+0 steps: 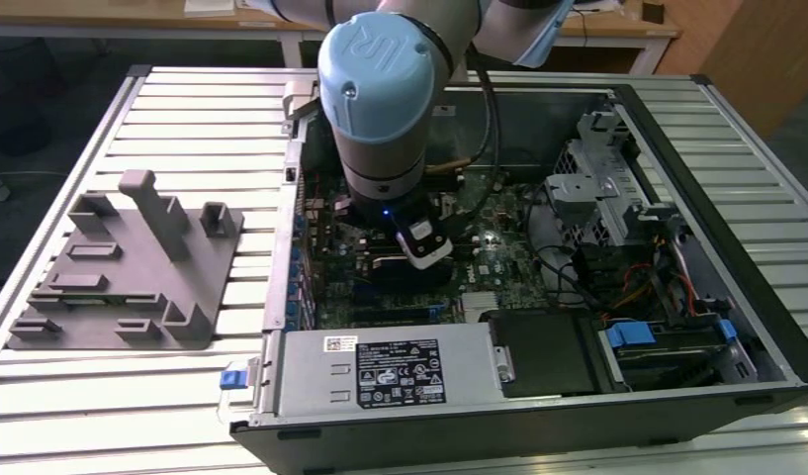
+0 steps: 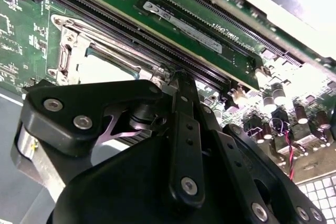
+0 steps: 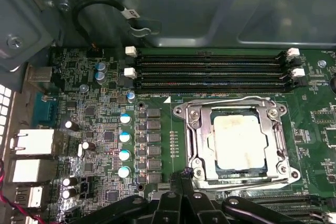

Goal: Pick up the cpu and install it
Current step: 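Install the second cpu locking lever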

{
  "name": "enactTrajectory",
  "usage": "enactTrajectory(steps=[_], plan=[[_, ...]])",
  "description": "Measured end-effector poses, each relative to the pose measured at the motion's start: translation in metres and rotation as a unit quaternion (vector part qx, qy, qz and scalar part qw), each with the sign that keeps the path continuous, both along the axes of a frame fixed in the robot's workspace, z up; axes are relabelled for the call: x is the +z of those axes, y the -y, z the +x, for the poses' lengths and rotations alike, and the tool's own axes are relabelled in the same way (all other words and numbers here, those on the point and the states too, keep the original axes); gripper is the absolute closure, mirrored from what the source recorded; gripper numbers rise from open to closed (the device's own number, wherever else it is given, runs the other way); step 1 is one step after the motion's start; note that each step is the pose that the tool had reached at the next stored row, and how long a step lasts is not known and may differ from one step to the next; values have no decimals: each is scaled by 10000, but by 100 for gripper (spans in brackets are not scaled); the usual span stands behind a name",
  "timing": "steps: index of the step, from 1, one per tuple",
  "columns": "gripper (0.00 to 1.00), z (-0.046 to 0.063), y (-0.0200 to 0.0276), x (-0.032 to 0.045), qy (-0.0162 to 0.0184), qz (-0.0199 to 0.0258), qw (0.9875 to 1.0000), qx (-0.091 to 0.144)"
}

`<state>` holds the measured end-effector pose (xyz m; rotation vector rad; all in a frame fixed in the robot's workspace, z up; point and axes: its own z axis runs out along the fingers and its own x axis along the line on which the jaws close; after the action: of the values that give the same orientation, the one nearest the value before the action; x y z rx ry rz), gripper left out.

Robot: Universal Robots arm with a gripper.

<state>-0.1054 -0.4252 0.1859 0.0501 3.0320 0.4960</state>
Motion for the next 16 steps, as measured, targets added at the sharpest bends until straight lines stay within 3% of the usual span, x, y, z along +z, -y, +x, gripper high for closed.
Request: enactTrajectory(steps=[5,11,14,16], plan=[[89,3,-2,31,2,4,10000,-1],[89,14,-4,163,1,-5,10000,0],[89,21,-9,237,1,-43,10000,0],[89,28,-13,276,2,-105,9999,-3]])
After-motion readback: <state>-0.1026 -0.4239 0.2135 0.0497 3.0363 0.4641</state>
